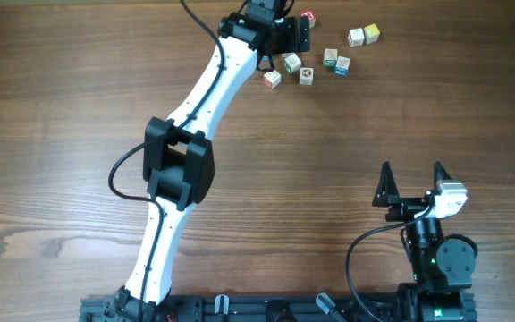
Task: Form a circle
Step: 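Reach the left gripper forward over the block cluster, then lower the left gripper and grasp the red-lettered U block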
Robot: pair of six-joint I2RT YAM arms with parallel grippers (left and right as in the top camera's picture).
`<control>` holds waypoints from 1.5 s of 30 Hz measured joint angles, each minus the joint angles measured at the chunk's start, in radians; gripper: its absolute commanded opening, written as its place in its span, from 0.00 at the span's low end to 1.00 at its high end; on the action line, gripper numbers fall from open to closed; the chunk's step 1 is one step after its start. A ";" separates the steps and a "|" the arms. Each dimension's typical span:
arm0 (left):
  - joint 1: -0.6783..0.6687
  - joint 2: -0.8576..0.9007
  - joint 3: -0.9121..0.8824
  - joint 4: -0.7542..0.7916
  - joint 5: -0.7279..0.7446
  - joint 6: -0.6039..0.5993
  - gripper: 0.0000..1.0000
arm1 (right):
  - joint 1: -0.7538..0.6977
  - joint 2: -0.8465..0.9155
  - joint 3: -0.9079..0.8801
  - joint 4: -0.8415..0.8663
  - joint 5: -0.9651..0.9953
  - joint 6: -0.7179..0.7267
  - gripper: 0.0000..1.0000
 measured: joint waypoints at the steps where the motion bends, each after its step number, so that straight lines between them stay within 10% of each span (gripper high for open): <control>1: -0.002 0.002 0.000 0.003 -0.003 0.011 1.00 | 0.000 0.000 0.000 0.000 0.000 0.000 1.00; 45: 0.104 0.170 0.000 0.161 -0.144 -0.069 1.00 | 0.000 0.000 0.000 0.000 0.000 0.000 0.99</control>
